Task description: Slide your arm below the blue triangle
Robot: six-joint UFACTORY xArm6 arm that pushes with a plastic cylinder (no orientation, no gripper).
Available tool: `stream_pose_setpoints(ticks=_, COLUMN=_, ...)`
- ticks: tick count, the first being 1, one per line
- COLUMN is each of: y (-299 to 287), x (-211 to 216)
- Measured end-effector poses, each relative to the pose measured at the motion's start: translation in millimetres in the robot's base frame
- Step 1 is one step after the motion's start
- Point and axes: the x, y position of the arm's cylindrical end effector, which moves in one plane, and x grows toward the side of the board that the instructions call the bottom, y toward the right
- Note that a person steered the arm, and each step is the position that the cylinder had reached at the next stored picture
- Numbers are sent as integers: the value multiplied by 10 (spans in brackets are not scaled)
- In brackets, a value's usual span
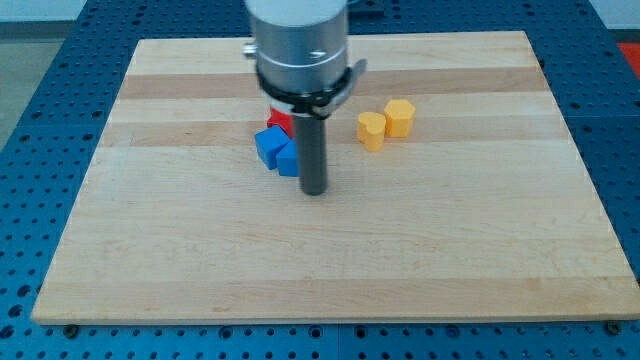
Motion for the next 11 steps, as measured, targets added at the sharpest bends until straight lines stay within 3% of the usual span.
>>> stream_pose_setpoints(ticks=2, y=412, x=-288)
stream_pose_setpoints(ticks=6, y=-183, x=-126)
stream_pose_setpoints(ticks=11, y=-342, x=51)
